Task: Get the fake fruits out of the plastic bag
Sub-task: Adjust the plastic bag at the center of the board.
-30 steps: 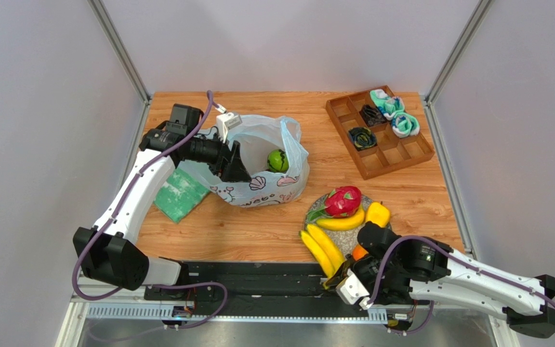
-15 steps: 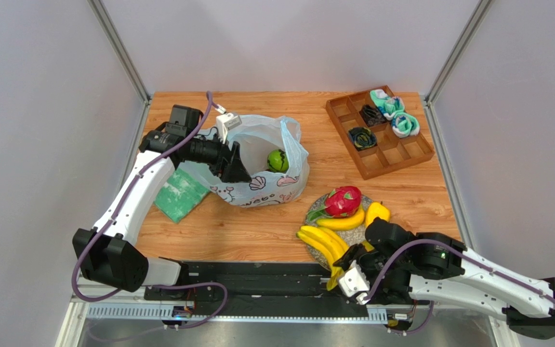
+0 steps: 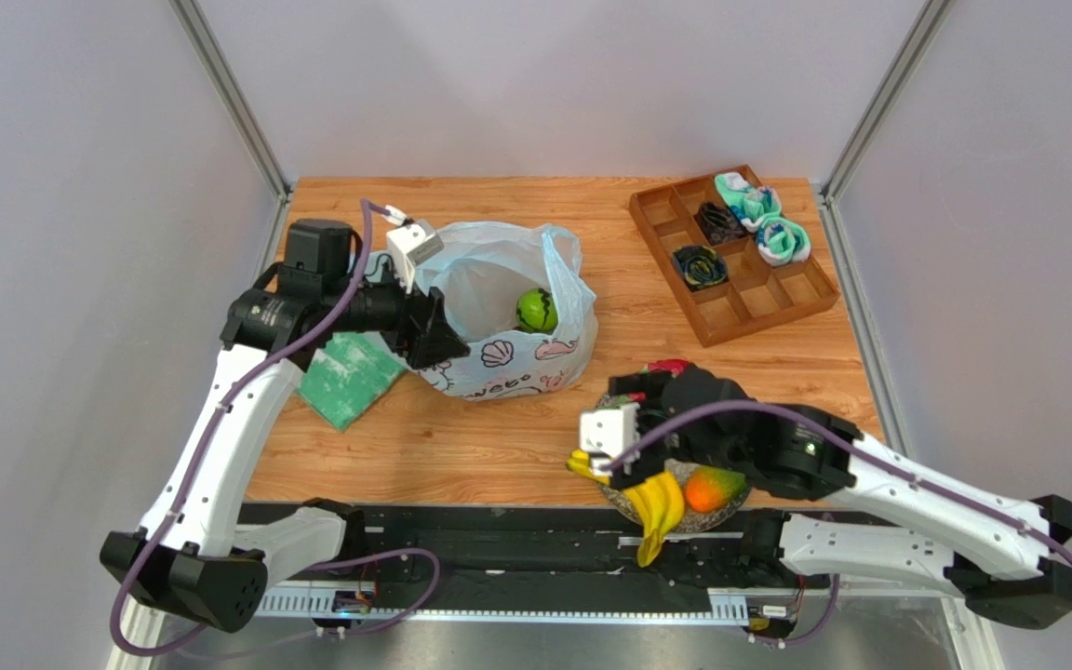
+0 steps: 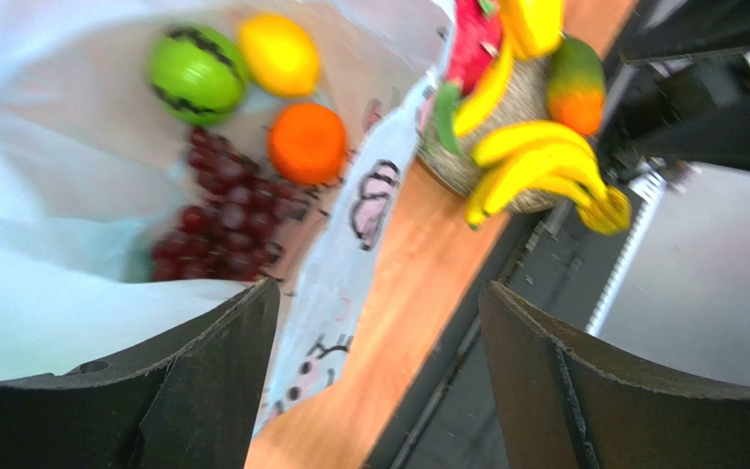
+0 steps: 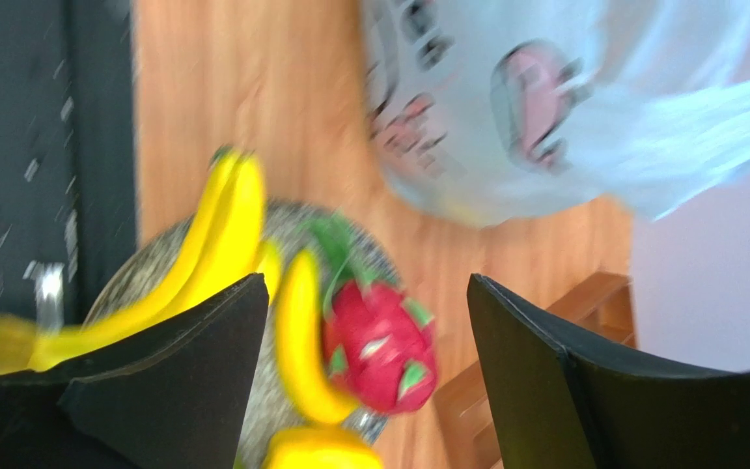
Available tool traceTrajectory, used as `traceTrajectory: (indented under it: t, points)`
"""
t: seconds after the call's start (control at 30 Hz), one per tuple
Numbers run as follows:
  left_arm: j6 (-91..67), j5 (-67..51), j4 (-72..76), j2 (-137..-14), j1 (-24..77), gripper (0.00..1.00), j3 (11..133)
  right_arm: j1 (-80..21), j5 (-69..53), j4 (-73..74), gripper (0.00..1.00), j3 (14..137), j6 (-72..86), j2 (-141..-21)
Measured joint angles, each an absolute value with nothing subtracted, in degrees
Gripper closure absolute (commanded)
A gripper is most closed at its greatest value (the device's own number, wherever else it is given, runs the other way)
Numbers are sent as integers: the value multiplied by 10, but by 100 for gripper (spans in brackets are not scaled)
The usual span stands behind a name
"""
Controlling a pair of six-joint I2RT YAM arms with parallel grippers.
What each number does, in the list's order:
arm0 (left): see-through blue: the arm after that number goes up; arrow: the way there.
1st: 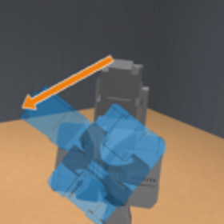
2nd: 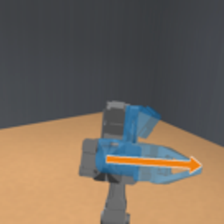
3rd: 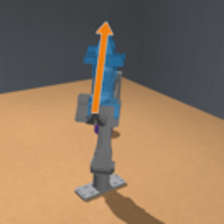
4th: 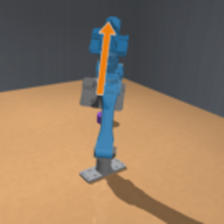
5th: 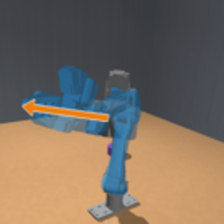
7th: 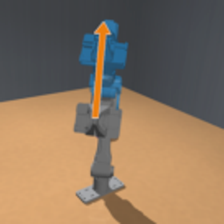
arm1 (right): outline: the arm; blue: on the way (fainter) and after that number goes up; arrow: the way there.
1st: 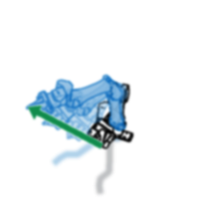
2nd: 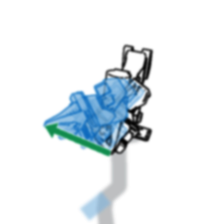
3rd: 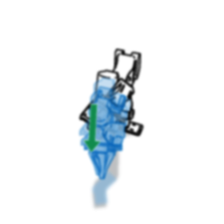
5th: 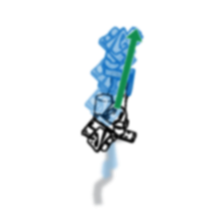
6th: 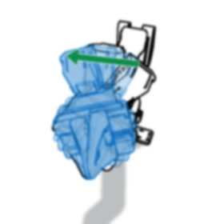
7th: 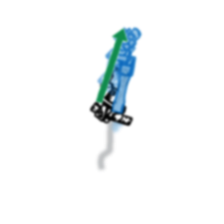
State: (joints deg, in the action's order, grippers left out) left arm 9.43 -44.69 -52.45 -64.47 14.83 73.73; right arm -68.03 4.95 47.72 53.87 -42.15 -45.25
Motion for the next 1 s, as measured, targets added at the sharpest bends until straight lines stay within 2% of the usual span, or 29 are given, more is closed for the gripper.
traceTrajectory:
  t: [0.2, 0.43, 0.57, 0.67, 0.73, 0.77, 0.8, 1.0]
  points:
    - [78, -347, -529, -606, 109, 9, 801, -669, 46, 389, 29, 685, -392, -601]
    - [71, -217, -534, -553, 84, 6, 802, -604, -1, 331, 35, 846, -322, -770]
    - [62, -152, -533, -558, 63, 8, 801, -566, -13, 316, 41, 883, -294, -848]
    - [59, -139, -531, -573, 57, 21, 789, -551, -20, 322, 43, 879, -276, -897]
    - [56, -147, -526, -584, 56, 52, 768, -550, -30, 322, 42, 844, -258, -906]
    - [52, -153, -527, -588, 55, 73, 756, -553, -34, 322, 42, 822, -251, -903]
    - [48, -159, -528, -591, 55, 100, 745, -558, -42, 322, 42, 789, -243, -895]
    - [32, -229, -570, -542, 55, 100, 654, -616, -94, 364, 37, 652, -214, -832]
